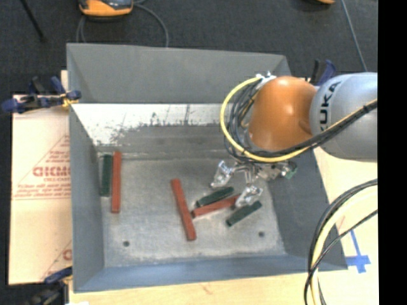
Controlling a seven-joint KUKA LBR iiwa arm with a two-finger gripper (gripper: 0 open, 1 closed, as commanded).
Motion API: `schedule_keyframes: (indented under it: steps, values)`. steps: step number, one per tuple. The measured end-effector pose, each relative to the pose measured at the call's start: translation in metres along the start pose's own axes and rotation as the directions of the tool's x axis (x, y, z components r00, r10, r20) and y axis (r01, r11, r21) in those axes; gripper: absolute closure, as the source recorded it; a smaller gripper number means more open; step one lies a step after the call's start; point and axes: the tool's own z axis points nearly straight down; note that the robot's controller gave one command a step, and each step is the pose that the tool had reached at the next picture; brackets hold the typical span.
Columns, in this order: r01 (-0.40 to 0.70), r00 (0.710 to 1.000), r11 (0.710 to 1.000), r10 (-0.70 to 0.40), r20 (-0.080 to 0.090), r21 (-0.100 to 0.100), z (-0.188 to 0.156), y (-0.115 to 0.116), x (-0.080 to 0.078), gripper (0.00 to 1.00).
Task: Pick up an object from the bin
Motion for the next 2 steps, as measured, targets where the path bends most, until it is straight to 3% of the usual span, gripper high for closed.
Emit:
schedule_keyframes:
  steps: [1, 2]
  values:
    - [-0.001, 1.000, 1.000, 0.001, 0.002, 0.003, 0.000, -0.001, 0.000, 1.00]
    - [0.110, 0.994, 0.994, -0.110, 0.016, 0.023, -0.013, 0.009, 0.007, 1.00]
